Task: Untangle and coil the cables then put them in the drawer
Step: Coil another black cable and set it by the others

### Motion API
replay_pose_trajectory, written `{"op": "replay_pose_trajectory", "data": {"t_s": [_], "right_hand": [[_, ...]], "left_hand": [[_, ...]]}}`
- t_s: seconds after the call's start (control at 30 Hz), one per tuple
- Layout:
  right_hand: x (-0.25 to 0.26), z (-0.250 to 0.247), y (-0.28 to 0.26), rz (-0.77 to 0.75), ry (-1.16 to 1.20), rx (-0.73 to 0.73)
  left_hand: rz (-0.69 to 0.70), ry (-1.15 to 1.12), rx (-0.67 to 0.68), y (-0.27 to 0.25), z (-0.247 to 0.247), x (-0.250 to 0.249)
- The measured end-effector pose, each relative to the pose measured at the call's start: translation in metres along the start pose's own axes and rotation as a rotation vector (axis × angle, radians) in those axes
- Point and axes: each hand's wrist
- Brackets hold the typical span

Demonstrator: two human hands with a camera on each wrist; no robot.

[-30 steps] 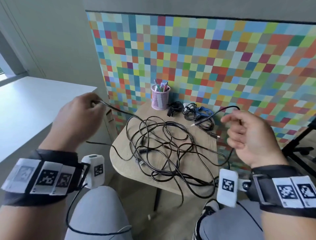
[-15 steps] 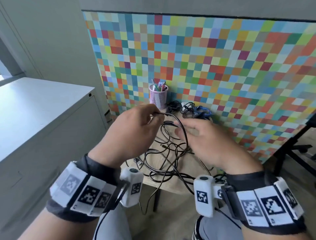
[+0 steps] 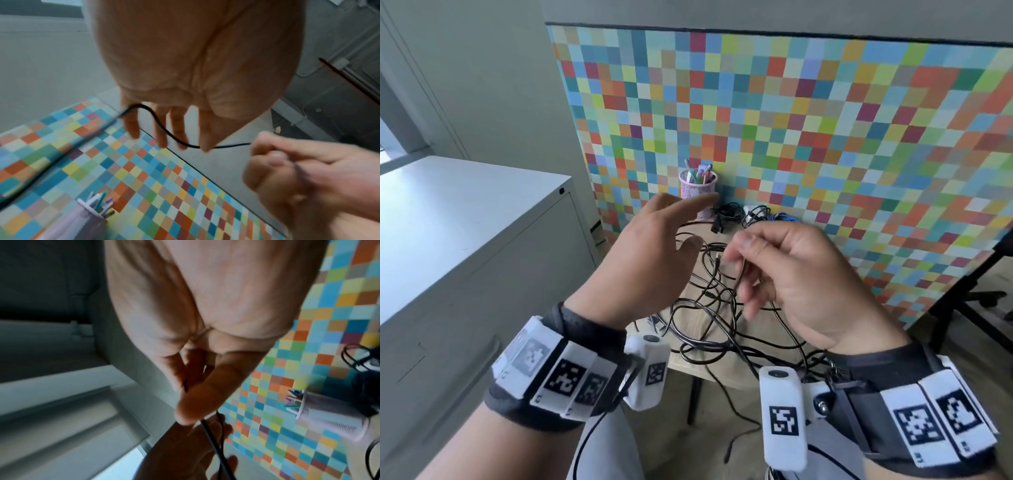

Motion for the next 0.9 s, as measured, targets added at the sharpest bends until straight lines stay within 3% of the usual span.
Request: {"op": "replay_pose_trajectory", "data": {"t_s": [0.1,0.13,0.23,0.3,0.37,0.43,0.53,0.67,0.73,0.8,0.83,0.9], "right_hand": [[0.004,0.005,0.003,-0.006,0.199,-0.065],[0.004,0.007,0.004,-0.018,0.214,-0.071],[0.003,0.010,0.006,-0.058,0.246,-0.112],[0.003,0.009,0.007,-0.065,0.264,-0.177],[0.000,-0.002,0.006,-0.069,0.224,-0.256],[-0.006,-0.022,0.005,-0.070,0.148,-0.356],[-0.020,-0.060,0.001,-0.025,-0.081,-0.569],[-0.030,-0.066,-0.003,0.022,-0.614,-0.742],[-0.025,-0.043,-0.006,-0.179,-0.811,-0.644],[-0.019,-0.013,-0.007,-0.432,-0.909,-0.382],[-0.021,0.000,-0.006,-0.474,-0.902,-0.244],[-0.019,0.018,-0.003,-0.383,-0.736,-0.076]], "left_hand": [[0.045,-0.153,-0.246,-0.013,0.003,-0.011],[0.059,-0.229,-0.273,-0.017,0.006,-0.016],[0.027,-0.559,-0.067,-0.027,0.014,-0.028],[-0.025,-0.643,0.129,-0.029,0.016,-0.026],[-0.042,-0.544,0.237,-0.031,0.014,-0.017],[-0.048,-0.377,0.237,-0.033,0.008,-0.001],[-0.111,-0.263,0.143,-0.036,-0.009,0.022],[-0.133,-0.216,0.020,-0.034,-0.022,0.028],[-0.065,-0.133,0.074,-0.031,-0.020,0.019],[0.005,-0.087,0.130,-0.028,-0.013,0.006],[0.032,-0.091,0.137,-0.026,-0.010,0.000],[0.071,-0.118,0.107,-0.023,-0.007,-0.006]]}}
Point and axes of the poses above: each hand's wrist, its own y-axis towards the middle knuckle, its own z-axis out of the palm, x = y × z, and after that the axes turned 1 degree about x, right-handed
